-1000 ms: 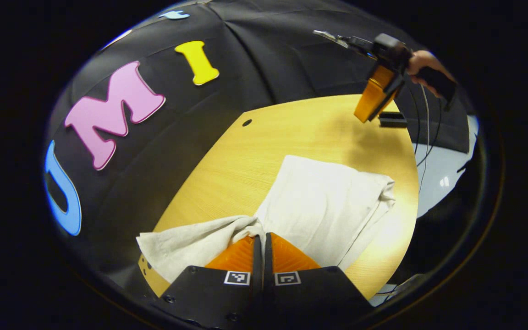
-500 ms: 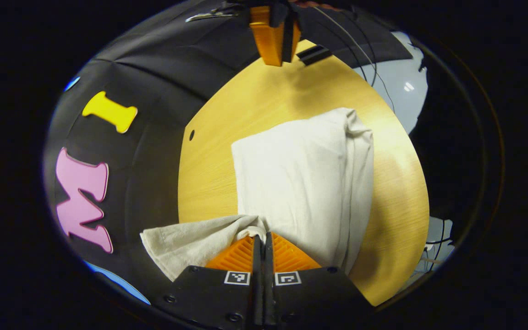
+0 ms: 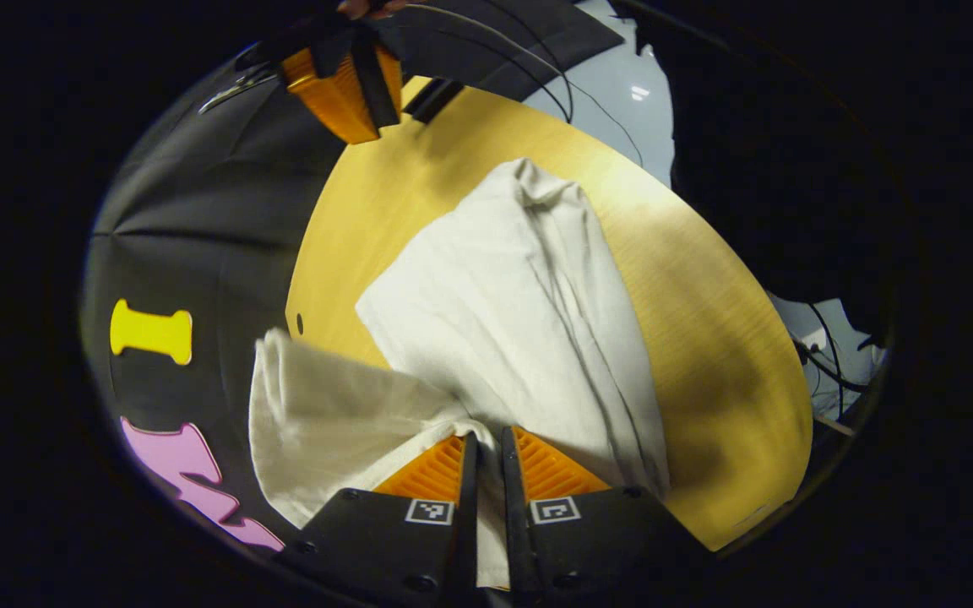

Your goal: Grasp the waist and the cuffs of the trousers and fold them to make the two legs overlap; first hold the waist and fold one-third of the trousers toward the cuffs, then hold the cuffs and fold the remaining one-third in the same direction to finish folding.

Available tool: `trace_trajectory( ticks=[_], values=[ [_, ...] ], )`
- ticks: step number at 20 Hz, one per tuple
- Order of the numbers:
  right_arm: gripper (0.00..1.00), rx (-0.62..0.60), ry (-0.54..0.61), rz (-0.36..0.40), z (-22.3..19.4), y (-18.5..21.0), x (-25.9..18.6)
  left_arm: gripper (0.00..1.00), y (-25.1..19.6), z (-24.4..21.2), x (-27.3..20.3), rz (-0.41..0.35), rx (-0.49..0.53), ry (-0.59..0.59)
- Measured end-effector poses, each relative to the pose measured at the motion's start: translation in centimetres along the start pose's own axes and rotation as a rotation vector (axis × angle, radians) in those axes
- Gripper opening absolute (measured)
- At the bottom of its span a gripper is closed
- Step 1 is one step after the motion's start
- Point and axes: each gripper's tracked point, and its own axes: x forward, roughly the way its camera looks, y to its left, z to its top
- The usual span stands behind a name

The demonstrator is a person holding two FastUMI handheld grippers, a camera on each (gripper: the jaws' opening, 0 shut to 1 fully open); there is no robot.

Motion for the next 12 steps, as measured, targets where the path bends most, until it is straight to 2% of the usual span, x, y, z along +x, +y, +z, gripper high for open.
trace_trajectory(
  ticks=[1,2,3,4,6,7,8,9,10,12],
  values=[
    [0.27,0.001,-0.002,0.0,-0.1,0.0,-0.1,0.24,-0.9,0.2,-0.3,-0.021,0.022,0.002],
    [0.36,0.001,-0.005,0.0,-0.1,0.0,-0.1,0.37,-1.9,0.6,-0.4,-0.037,0.035,0.002],
    [0.36,0.002,-0.005,0.001,-0.1,0.1,-0.1,0.45,-2.9,1.0,-0.6,-0.045,0.045,0.0],
    [0.36,0.002,-0.005,0.001,-0.2,0.1,-0.1,0.6,-3.8,1.1,-1.0,-0.041,0.056,0.002],
    [0.36,-0.001,-0.004,0.002,-0.4,0.2,-0.1,0.77,-5.1,1.7,-1.4,-0.01,0.094,0.006],
    [0.27,-0.002,-0.003,0.002,-0.4,0.3,-0.1,0.82,-5.9,1.6,-1.4,0.007,0.11,0.006],
    [0.27,-0.003,-0.003,0.004,-0.5,0.4,-0.1,0.92,-6.6,1.0,-1.0,0.025,0.116,0.004],
    [0.27,-0.006,-0.004,0.004,-0.5,0.6,-0.1,0.95,-6.8,1.1,-1.2,0.049,0.115,-0.001],
    [0.36,-0.009,-0.002,0.005,-0.7,0.8,-0.1,0.95,-6.7,1.3,-1.5,0.081,0.113,-0.009],
    [0.36,-0.014,0.0,0.009,-0.9,1.1,0.1,0.98,-4.9,1.4,-2.9,0.154,0.108,-0.023]
  ],
)
